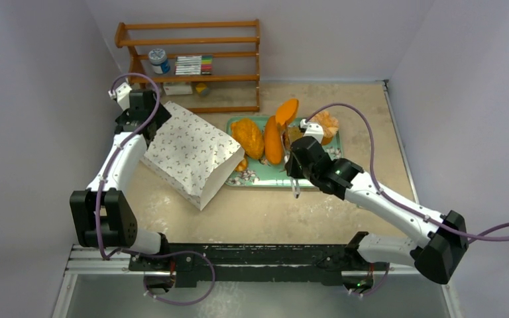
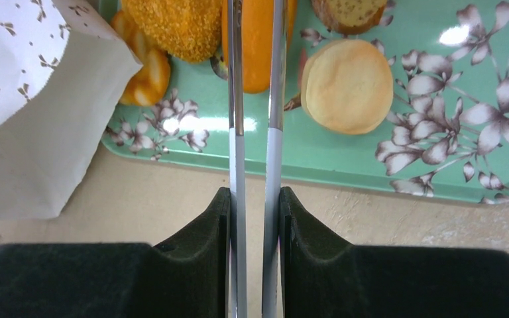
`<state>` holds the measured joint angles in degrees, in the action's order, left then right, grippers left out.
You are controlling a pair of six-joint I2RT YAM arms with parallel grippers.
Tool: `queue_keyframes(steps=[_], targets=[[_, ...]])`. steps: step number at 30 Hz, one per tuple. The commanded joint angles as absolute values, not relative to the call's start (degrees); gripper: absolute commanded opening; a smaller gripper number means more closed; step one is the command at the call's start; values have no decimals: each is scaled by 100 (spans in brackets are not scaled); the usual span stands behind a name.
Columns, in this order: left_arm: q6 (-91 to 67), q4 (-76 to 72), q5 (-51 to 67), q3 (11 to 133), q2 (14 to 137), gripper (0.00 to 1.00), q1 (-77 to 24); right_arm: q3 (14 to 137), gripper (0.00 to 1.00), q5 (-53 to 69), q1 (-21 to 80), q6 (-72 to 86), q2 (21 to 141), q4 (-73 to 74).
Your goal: Take the fake bread out of the paper bag
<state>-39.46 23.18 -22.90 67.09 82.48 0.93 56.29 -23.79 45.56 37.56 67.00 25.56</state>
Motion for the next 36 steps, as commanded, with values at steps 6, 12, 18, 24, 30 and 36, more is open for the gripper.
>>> queue_keyframes(steps=[6, 12, 18, 24, 30, 36], targets=[[-3929, 1979, -2206, 6632, 8042, 85, 62, 5105, 11, -2293, 4418, 4227, 6754, 2142], [-3929, 1961, -2182, 6591, 8025, 85, 62, 5016, 30, -2321, 4313, 4284, 6802, 2078], [-3946, 1946, -2145, 6593, 8024, 85, 62, 4945, 47, -2211, 4248, 4300, 6884, 2016], [-3954, 1916, -2140, 6562, 8025, 85, 62, 4908, 48, -2205, 4236, 4328, 6855, 2057], [-3944, 1932, -2157, 6617, 8099, 86, 62, 5018, 47, -2450, 4245, 4273, 6544, 2139], [-3940, 1934, -2221, 6592, 8171, 86, 62, 5037, 46, -2365, 4286, 4176, 6168, 2225]])
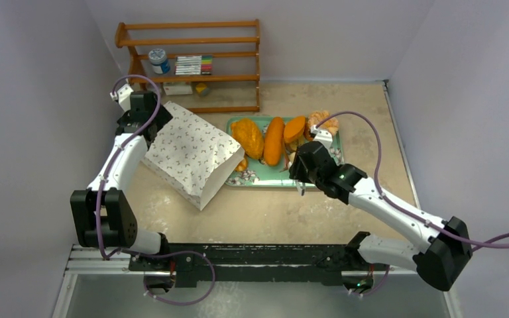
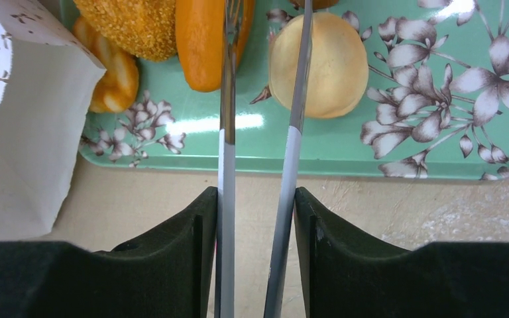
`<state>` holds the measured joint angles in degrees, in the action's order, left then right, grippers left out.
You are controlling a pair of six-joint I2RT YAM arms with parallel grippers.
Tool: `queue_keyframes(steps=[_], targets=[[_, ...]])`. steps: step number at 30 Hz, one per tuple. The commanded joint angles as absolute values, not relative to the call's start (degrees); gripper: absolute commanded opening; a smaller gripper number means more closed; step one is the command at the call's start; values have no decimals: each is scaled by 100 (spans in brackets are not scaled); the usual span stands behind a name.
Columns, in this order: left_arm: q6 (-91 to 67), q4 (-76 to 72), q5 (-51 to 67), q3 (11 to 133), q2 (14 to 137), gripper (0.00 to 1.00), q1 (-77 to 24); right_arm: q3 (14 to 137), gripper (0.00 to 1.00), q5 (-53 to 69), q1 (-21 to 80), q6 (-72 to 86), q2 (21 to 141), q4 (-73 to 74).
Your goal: Take the fake bread out of the paper bag
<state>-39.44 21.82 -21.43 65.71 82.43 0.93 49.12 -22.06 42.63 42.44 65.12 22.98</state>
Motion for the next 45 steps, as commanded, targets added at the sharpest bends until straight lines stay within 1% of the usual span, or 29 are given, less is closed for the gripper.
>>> queue_keyframes(steps=[1, 17, 20, 26, 28, 31, 35, 45], targets=[[-3939, 1934, -2228, 6585, 8176, 86, 62, 5043, 45, -2364, 4301, 4175, 6125, 2252], [-3990, 2001, -2277, 6691, 8266, 86, 62, 5182, 45, -2530, 4619, 4337, 5809, 2690], [-3934, 2065, -2391, 6726, 8300, 86, 62, 5294, 45, -2612, 4918, 4414, 5754, 2762], [-3826, 2156, -2570, 6765, 8420, 87, 68, 5497, 43, -2871, 6032, 4514, 5841, 2734], [-3819, 2177, -2615, 6776, 8461, 87, 70, 5757, 43, -3005, 6340, 4614, 5942, 2862], [-3827, 2180, -2678, 6761, 8488, 87, 70, 5827, 43, -3098, 6633, 4656, 5996, 2967], [-3791, 2214, -2869, 6823, 8529, 87, 93, 5757, 42, -2857, 6902, 4384, 6027, 2579], [-3836, 2273, -2867, 6987, 8757, 88, 724, 5750, 40, -2343, 7163, 3832, 7090, 1487]])
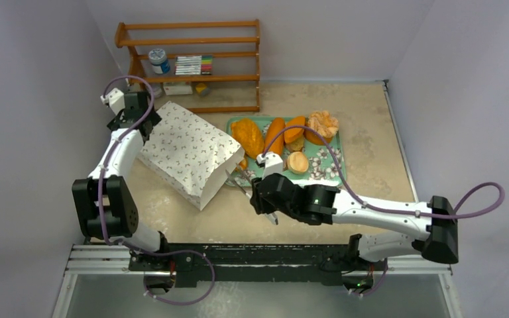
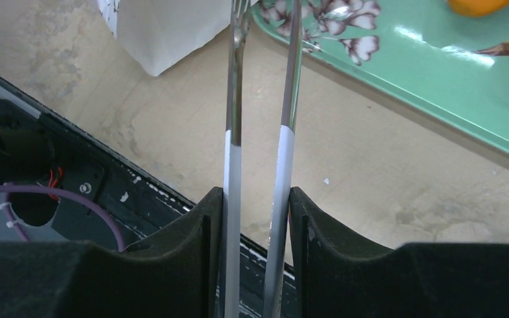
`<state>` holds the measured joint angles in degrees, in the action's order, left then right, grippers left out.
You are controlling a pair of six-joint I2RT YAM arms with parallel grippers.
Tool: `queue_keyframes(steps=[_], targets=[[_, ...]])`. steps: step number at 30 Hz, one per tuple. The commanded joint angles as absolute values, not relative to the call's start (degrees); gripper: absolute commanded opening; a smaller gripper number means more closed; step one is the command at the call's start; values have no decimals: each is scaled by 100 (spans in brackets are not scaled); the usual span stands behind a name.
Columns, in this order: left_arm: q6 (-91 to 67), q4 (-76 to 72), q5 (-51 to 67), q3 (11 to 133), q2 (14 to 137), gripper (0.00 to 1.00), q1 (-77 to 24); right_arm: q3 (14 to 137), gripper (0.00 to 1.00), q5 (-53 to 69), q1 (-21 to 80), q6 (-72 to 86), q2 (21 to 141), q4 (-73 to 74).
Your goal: Take the fake bread out of the paper bag
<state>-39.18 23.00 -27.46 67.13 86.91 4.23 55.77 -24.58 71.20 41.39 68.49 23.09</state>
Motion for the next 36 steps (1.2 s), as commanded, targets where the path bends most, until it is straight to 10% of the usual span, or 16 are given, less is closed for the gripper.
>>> queue_keyframes(steps=[1, 36], targets=[[-3859, 2269, -2865, 6986, 8765, 88, 788, 5787, 40, -2312, 7163, 3787, 7187, 1388], [-3609, 2512, -2910, 7352, 9821, 86, 1053, 7528, 39, -1575, 7163, 1942, 9821, -1443]])
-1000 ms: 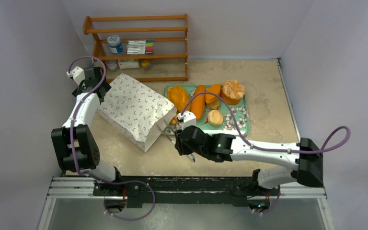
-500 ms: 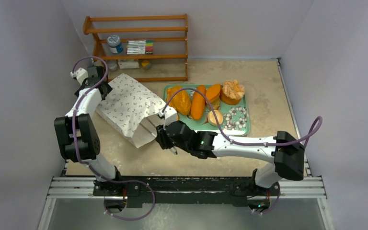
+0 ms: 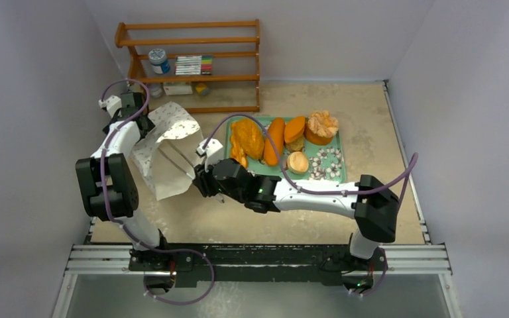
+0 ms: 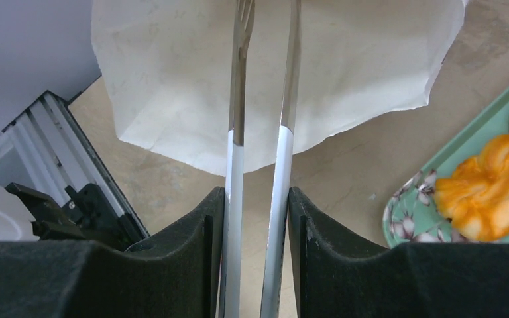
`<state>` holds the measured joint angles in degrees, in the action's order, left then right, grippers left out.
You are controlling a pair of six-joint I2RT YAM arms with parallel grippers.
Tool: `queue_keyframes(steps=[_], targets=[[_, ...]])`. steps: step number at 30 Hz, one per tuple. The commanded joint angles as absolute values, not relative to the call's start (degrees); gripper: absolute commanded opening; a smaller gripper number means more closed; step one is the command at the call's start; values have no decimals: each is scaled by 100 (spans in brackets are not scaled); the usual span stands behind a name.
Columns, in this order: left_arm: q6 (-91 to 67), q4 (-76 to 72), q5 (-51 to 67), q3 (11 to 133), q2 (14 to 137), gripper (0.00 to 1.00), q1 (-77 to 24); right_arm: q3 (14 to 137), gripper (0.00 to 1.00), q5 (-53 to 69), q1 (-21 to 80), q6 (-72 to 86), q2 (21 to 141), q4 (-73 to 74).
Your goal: Take the fake bread out of the paper bag
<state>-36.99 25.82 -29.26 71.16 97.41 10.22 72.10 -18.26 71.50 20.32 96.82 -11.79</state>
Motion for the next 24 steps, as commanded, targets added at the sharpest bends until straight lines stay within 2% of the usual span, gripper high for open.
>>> queue_keyframes(steps=[1, 12, 24], targets=[[-3584, 2513, -2909, 7360, 9842, 86, 1052, 7550, 39, -1536, 7163, 1992, 9909, -1435], [-3559, 2490, -2797, 7177, 9843, 86, 1051, 8011, 39, -1486, 7163, 2400, 10979, -1307], [-3582, 2370, -2794, 6784, 9634, 85, 1047, 8942, 41, -2064, 7066, 2867, 11933, -1270]])
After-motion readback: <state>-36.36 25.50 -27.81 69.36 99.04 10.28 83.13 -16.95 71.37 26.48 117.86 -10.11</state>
